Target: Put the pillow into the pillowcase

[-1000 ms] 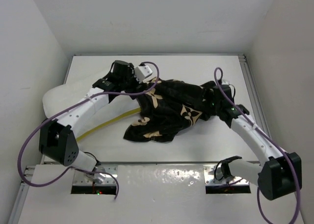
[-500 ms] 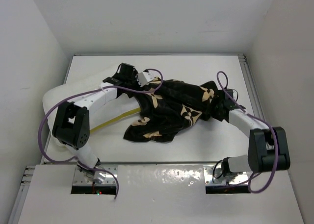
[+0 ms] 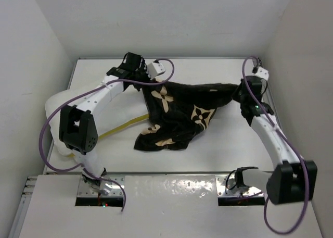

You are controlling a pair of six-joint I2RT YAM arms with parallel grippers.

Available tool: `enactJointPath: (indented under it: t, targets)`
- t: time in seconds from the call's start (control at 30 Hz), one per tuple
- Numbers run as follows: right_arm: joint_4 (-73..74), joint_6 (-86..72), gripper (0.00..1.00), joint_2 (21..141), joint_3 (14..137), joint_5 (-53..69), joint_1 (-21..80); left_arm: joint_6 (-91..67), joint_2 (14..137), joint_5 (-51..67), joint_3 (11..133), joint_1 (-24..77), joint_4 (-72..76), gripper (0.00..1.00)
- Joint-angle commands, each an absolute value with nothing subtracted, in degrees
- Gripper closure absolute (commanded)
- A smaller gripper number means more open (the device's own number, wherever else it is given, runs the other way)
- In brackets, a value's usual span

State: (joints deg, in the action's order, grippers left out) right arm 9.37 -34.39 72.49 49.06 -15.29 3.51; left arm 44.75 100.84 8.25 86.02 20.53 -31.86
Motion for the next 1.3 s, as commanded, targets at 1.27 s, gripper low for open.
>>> enactJointPath:
  t: [1.27]
  targets:
    - [8.71,-23.12,1.0,89.44,86.83,-27.77,9.05,16.52,92.62,23.38,87.62,24.35,-34.54,1.0]
